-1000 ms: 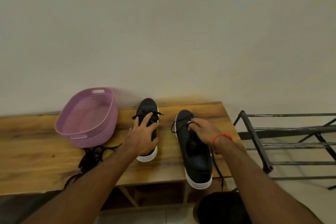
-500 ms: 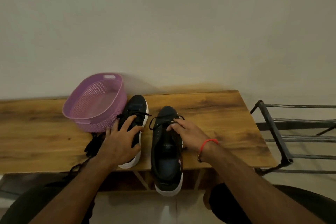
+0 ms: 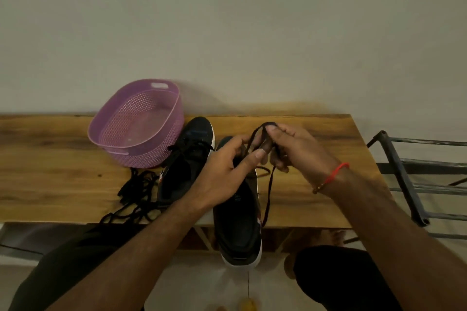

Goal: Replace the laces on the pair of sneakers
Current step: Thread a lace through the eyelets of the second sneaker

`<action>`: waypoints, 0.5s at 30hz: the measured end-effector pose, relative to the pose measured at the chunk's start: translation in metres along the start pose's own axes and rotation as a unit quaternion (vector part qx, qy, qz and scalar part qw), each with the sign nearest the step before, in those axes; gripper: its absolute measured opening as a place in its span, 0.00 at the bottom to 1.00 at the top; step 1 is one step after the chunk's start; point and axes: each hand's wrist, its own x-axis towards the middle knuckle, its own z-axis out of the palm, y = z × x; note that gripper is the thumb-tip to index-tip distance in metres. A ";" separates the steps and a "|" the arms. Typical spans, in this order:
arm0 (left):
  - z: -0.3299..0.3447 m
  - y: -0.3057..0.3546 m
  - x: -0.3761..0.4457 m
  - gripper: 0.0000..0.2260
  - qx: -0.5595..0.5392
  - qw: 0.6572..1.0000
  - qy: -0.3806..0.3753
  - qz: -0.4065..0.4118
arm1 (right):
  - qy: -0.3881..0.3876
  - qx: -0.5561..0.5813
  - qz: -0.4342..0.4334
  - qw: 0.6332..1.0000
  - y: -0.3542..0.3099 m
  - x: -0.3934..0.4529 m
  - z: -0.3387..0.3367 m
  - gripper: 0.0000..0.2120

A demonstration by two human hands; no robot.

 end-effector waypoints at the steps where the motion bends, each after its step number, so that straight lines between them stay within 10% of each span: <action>1: 0.000 0.000 0.004 0.15 0.009 1.000 0.023 -0.007 | 0.042 -0.006 0.008 0.999 -0.001 0.003 -0.007 0.19; 9: -0.021 0.011 0.016 0.09 -0.036 0.975 0.213 -0.043 | 0.279 0.206 0.108 0.932 0.001 0.010 -0.045 0.07; 15: -0.018 0.012 0.010 0.08 -0.054 0.992 0.108 -0.027 | -0.006 -0.113 0.017 0.993 0.004 -0.001 -0.009 0.29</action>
